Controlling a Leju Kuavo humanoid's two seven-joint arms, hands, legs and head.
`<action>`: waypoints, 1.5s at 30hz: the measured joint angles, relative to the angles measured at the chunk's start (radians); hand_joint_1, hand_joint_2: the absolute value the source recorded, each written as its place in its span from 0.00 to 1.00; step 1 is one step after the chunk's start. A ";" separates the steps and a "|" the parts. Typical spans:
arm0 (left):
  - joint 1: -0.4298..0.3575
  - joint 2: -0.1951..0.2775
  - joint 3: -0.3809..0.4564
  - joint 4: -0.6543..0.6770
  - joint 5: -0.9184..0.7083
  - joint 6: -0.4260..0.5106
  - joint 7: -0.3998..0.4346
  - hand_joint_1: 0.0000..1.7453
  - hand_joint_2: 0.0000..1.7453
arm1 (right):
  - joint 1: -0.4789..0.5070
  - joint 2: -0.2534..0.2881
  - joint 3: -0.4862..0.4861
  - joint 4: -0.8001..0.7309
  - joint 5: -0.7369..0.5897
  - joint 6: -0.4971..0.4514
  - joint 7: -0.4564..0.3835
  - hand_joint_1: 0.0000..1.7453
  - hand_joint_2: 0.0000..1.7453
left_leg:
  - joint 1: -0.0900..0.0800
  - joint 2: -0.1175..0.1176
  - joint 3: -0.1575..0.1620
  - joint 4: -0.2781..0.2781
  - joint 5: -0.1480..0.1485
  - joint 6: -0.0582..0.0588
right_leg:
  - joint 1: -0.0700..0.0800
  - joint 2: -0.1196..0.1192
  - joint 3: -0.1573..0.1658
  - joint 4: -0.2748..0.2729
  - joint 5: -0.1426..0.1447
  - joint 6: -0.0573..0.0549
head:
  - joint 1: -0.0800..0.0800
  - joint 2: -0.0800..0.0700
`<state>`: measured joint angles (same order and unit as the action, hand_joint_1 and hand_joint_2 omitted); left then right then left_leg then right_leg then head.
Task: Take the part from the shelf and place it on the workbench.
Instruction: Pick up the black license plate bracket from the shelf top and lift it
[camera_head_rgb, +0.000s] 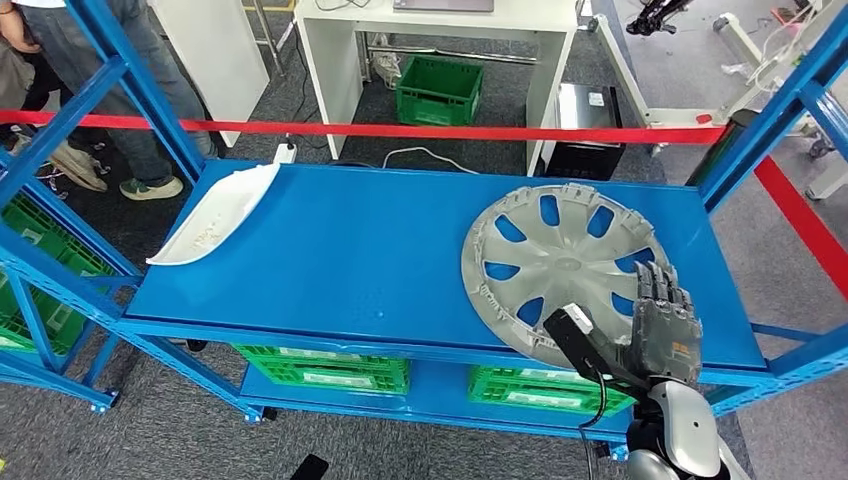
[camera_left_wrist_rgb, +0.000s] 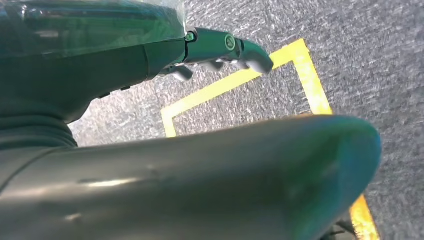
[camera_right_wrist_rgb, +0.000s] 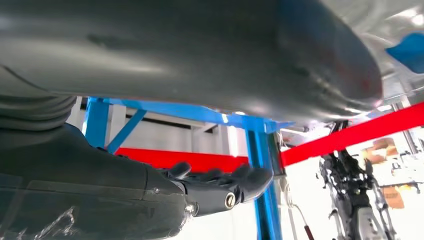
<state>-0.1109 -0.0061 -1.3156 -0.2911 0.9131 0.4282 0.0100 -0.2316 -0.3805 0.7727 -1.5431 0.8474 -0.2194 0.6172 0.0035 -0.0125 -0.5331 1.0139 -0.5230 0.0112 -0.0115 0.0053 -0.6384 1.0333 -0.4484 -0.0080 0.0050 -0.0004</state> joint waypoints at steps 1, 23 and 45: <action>-0.001 0.000 0.000 0.000 -0.003 -0.002 -0.002 0.00 0.00 | -0.003 0.003 0.001 0.005 -0.006 0.000 -0.005 0.00 0.00 | 0.000 0.000 0.000 0.000 0.000 0.002 | 0.000 0.001 0.001 -0.004 -0.004 -0.004 | -0.001 0.000; -0.015 0.001 0.000 0.000 -0.033 -0.016 0.000 0.00 0.00 | -0.057 0.062 0.021 0.183 -0.074 0.004 -0.064 0.00 0.00 | 0.002 0.001 0.013 -0.020 0.004 -0.015 | 0.004 0.001 0.009 -0.006 -0.008 -0.016 | -0.004 0.000; -0.027 0.001 -0.002 0.000 -0.064 -0.032 0.018 0.00 0.00 | -0.192 0.170 0.114 0.291 -0.059 0.051 -0.087 0.00 0.00 | 0.002 0.001 0.014 -0.019 0.003 -0.014 | 0.004 0.001 0.010 -0.008 -0.008 -0.016 | -0.004 0.000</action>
<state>-0.1375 -0.0052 -1.3176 -0.2911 0.8487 0.3960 0.0276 -0.4231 -0.2106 0.8863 -1.2524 0.7888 -0.1680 0.5298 0.0053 -0.0116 -0.5195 0.9945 -0.5196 -0.0033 -0.0080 0.0059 -0.6286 1.0255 -0.4564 -0.0236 0.0009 -0.0004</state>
